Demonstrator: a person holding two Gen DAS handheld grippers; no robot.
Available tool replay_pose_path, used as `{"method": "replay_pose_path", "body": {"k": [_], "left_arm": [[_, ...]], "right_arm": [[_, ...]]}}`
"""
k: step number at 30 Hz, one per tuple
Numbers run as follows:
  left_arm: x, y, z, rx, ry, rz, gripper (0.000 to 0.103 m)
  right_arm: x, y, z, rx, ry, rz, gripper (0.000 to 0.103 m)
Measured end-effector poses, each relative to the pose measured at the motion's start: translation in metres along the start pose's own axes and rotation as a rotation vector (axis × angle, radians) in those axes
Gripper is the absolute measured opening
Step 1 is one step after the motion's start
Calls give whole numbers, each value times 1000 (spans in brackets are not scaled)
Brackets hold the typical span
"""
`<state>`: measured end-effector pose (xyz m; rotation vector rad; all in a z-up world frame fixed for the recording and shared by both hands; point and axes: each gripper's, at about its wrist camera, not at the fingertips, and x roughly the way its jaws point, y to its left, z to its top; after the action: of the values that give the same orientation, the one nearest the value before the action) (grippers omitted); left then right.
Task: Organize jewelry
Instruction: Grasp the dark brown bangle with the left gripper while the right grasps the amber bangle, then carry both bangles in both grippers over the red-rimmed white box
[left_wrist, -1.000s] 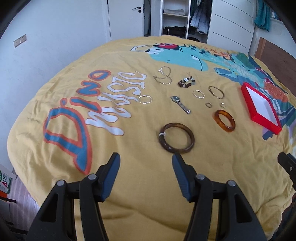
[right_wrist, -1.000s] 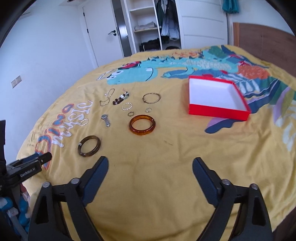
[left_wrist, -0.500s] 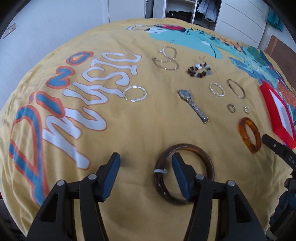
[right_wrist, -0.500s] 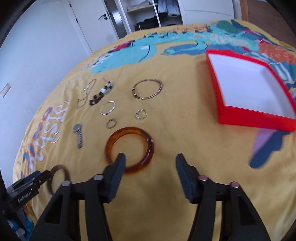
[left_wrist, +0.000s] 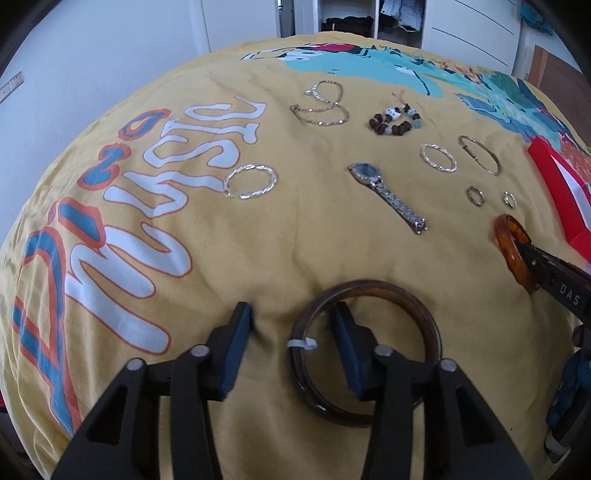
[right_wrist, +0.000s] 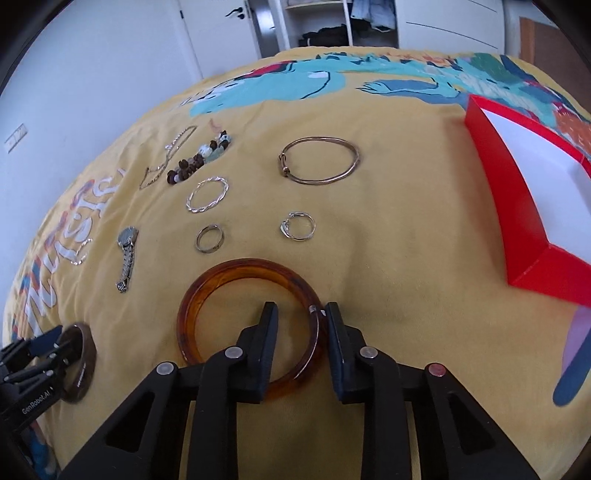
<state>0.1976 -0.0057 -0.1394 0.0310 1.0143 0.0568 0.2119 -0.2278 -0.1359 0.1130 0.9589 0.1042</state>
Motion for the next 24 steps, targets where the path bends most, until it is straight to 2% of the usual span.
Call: {"method": "replay_pose_path", "body": {"k": [2,4,10,24], "left_arm": [[-2,-4,0,24,-6,8,19],[-5,-10,0,48,-9,25,11],[-24,-12,1,60,-20,45,9],[-102,-5,-13,62,-111,74,9]], "right_arm": [[-2,-1,1,-13,11,-6,13],[-5,0,1,-14,23,-7,12],[-35,6,-12,-9,34,-14,11],[-145,20,-38,-3,-76,-33,11]]}}
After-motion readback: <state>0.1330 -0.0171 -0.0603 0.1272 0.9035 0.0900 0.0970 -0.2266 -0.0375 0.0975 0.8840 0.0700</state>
